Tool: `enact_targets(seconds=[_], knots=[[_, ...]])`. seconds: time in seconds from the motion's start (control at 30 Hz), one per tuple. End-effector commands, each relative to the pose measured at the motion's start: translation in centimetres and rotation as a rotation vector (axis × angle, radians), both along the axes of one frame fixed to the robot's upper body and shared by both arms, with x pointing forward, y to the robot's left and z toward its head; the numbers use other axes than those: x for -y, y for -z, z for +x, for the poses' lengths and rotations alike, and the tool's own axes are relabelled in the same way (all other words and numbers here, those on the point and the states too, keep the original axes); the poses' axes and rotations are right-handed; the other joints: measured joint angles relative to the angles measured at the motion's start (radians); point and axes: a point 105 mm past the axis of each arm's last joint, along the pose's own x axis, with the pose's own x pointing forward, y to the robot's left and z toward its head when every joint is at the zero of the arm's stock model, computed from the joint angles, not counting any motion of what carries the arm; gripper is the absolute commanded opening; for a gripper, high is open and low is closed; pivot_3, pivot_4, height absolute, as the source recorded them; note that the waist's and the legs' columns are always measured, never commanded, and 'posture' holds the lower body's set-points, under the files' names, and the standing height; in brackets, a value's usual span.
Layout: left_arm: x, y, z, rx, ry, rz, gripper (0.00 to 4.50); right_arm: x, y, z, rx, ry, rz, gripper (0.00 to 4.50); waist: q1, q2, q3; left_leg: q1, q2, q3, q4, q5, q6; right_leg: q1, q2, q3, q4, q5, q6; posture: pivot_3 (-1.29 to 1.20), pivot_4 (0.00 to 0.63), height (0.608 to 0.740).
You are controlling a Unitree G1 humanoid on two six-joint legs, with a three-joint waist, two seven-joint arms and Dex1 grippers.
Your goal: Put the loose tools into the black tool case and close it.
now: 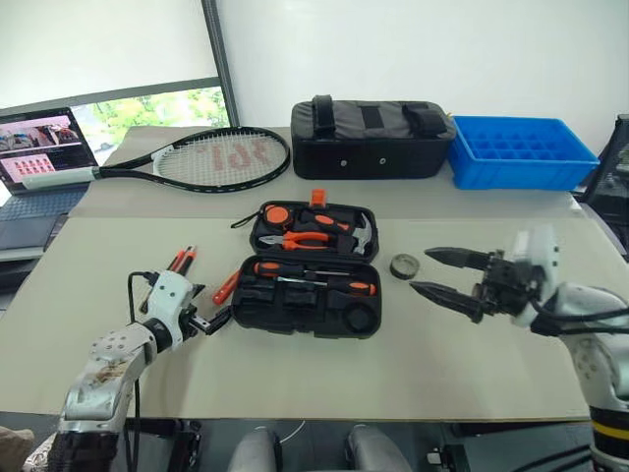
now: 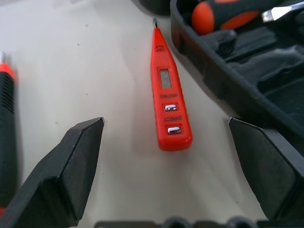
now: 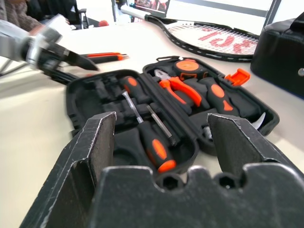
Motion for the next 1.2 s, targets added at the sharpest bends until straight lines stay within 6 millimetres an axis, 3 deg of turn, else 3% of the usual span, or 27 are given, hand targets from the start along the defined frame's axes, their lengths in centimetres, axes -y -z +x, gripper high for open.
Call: enact_targets(seconds=[0.03, 0.13, 0.23, 0.5, 0.53, 0.73, 0.87, 0.93, 1.07, 1.2], knots=[[0.2, 0.4, 1.0, 0.008, 0.01, 0.019, 4.5, 1.4, -1.1, -1.2, 0.044, -0.003, -0.034, 3.56, 0.0, 0.0, 0.0, 0.0, 0.0, 0.0, 0.0, 0.0, 0.0, 0.001, 0.0, 0.0, 0.0, 0.0, 0.0, 0.0, 0.15, 0.707], [0.8, 1.1, 1.4, -0.01, 0.022, 0.007, 4.5, 3.1, -0.2, -2.2, 0.036, -0.004, -0.097, 3.56, 0.007, 0.0, 0.0, 0.002, -0.001, 0.0, 0.001, 0.0, 0.0, 0.002, 0.0, 0.0, 0.0, 0.0, 0.001, 0.0, 0.15, 0.707], [1.3, 1.3, 1.4, -0.014, 0.039, -0.008, 3.82, 3.9, -0.5, -3.1, 0.049, -0.036, -0.058, 3.6, 0.016, 0.0, 0.0, 0.002, -0.001, 0.0, 0.002, 0.0, 0.0, 0.003, 0.0, 0.001, 0.0, -0.001, 0.003, 0.0, 0.15, 0.707], [1.0, 0.2, 0.8, 0.017, -0.009, -0.044, 0.69, 5.7, -0.8, -4.0, 0.07, -0.079, -0.026, 3.6, 0.016, 0.0, 0.0, 0.004, -0.001, 0.001, 0.002, 0.0, 0.0, 0.004, 0.0, 0.002, 0.0, -0.003, 0.008, 0.0, 0.15, 0.707], [0.6, -0.1, 0.7, 0.024, -0.025, -0.046, 0.47, 5.7, -0.8, -4.0, 0.072, -0.086, -0.022, 3.6, 0.015, 0.0, 0.0, 0.004, -0.001, 0.001, 0.002, 0.0, 0.0, 0.004, 0.0, 0.002, 0.0, -0.003, 0.008, 0.0, 0.15, 0.707], [-1.2, -3.4, 1.0, 0.127, -0.09, -0.065, 0.48, 5.1, -1.3, -3.4, 0.09, -0.108, -0.001, 3.6, 0.015, -0.001, 0.001, 0.003, -0.001, 0.001, 0.002, 0.0, 0.0, 0.003, 0.0, 0.003, 0.0, -0.001, 0.006, 0.0, 0.15, 0.707], [-0.7, -8.8, 1.7, 0.286, 0.011, -0.083, 0.48, 5.0, -1.5, -3.0, 0.097, -0.112, 0.001, 3.6, 0.021, -0.001, 0.001, 0.002, -0.001, 0.001, 0.002, 0.0, 0.0, 0.003, 0.0, 0.002, 0.0, -0.001, 0.006, 0.0, 0.15, 0.707], [0.0, -10.2, 1.8, 0.319, 0.076, -0.087, 0.48, 5.0, -1.6, -2.9, 0.098, -0.113, 0.001, 3.6, 0.025, 0.0, 0.001, 0.002, -0.001, 0.0, 0.002, 0.0, 0.0, 0.002, 0.0, 0.001, -0.001, -0.001, 0.006, 0.0, 0.15, 0.707], [2.3, -10.5, 1.1, 0.301, 0.311, 0.034, 0.48, 5.0, -1.7, -2.9, 0.099, -0.111, -0.001, 3.6, 0.023, 0.002, 0.0, 0.0, -0.001, 0.001, 0.001, 0.0, 0.0, 0.003, 0.0, 0.001, -0.004, 0.0, 0.004, 0.0, 0.15, 0.707], [5.9, -9.7, -0.1, 0.24, 0.69, 0.124, 0.48, 5.1, -1.4, -3.0, 0.091, -0.113, -0.01, 3.6, 0.022, 0.003, -0.001, 0.0, -0.001, 0.001, 0.001, 0.0, 0.0, 0.002, 0.0, 0.001, -0.004, 0.0, 0.004, 0.0, 0.15, 0.707]])
